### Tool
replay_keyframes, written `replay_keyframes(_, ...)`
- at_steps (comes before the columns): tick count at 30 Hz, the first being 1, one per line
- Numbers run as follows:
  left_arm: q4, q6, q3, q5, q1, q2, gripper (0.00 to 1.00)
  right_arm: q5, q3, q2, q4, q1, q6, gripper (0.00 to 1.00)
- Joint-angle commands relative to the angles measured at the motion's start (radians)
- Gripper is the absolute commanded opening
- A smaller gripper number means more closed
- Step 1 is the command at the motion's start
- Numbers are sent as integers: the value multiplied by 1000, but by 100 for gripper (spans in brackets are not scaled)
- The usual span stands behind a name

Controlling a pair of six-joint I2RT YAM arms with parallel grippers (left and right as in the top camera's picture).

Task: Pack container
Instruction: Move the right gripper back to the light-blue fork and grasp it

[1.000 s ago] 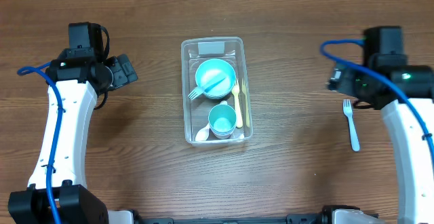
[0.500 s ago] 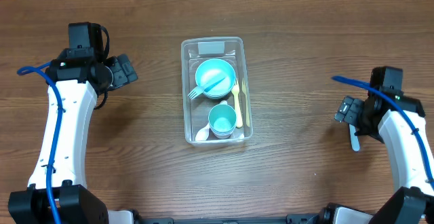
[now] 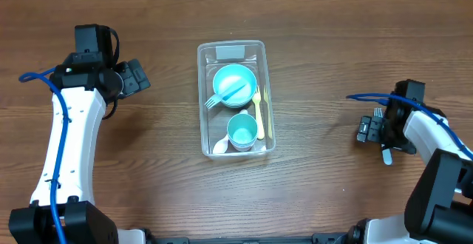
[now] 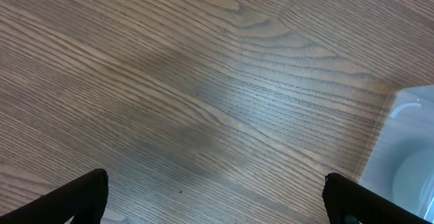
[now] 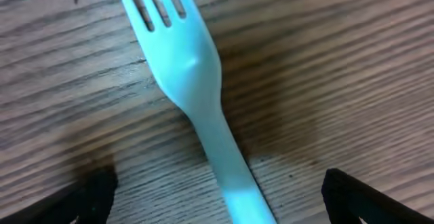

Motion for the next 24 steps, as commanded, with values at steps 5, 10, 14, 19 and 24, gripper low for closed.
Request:
replay_keyframes(5,2,23,18,-5,1,-24,100,-172,29,59,-8,4,-19,81)
replay_keyframes(10,2,23,18,-5,1,-24,100,-198,130,59,-129,10,45,64)
replay_keyframes(14,2,23,18,-5,1,-24,100,-198,177,59,-187,10,107,65)
replay_keyframes(19,2,23,18,-5,1,-24,100,-203,174,59,-182,10,100,62)
replay_keyframes(24,2,23,18,-5,1,-24,100,-148,151,59,-135,10,37,62)
